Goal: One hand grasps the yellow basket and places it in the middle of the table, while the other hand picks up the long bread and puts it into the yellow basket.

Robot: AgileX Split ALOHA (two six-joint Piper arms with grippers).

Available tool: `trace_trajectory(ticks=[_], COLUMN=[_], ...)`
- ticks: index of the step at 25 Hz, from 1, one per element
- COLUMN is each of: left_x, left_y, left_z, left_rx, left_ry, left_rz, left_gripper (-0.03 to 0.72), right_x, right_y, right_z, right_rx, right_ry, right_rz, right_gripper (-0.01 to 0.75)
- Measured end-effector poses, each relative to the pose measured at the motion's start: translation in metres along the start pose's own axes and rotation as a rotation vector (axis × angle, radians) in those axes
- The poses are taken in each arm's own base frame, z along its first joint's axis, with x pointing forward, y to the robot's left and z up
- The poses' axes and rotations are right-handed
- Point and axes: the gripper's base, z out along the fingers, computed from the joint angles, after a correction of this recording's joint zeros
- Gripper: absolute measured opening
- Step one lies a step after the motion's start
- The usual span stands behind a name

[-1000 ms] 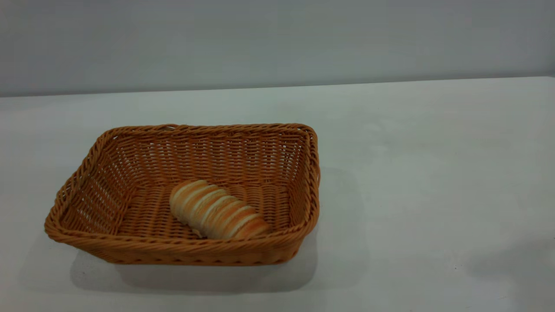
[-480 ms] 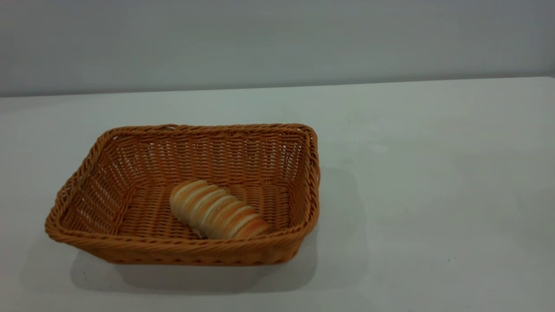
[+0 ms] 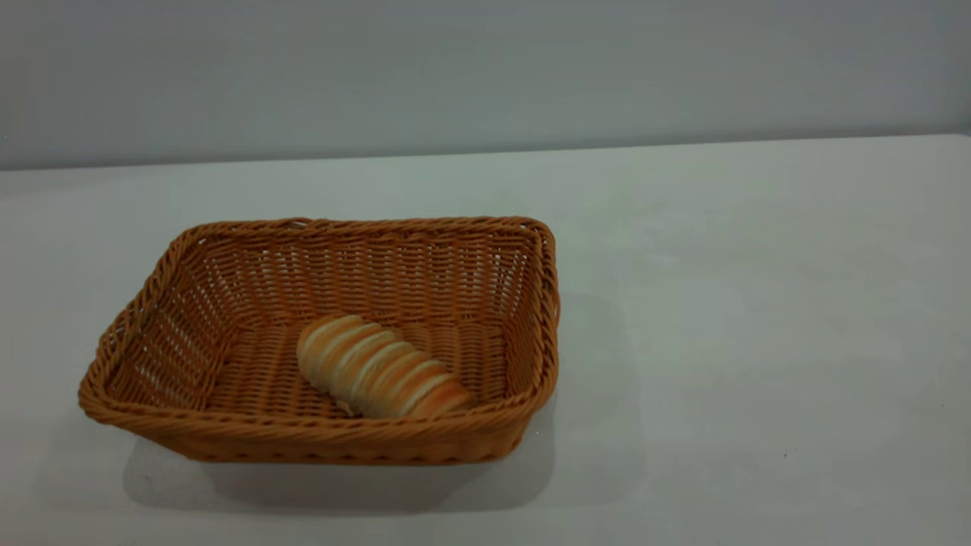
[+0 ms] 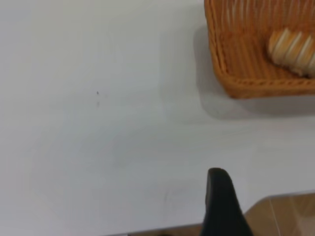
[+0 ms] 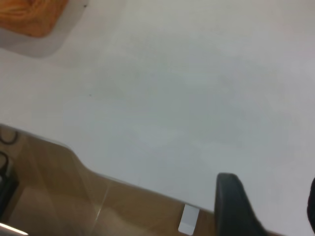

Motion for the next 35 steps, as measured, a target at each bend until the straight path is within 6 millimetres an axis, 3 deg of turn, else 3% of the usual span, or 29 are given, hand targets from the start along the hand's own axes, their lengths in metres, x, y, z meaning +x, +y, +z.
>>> trace_trajectory(ticks=[6, 29, 35], left_x=[0.001, 0.002, 0.003], left_y=[0.0, 0.0, 0.0], left_z=[0.002, 0.001, 0.001], left_rx=[0.001, 0.003, 0.003], left_ry=[-0.004, -0.017, -0.022], left_rz=[0.0, -0.001, -0.001], left_gripper=[0.517, 0.517, 0.517], right_x=[0.008, 0.008, 0.016], right_y=[0.001, 0.002, 0.002], right_z=[0.019, 0.019, 0.009], right_rx=[-0.005, -0.005, 0.181], right_ry=[-0.008, -0.015, -0.098], right_rz=[0.007, 0.017, 0.169], right_gripper=[0.403, 0.403, 0.403])
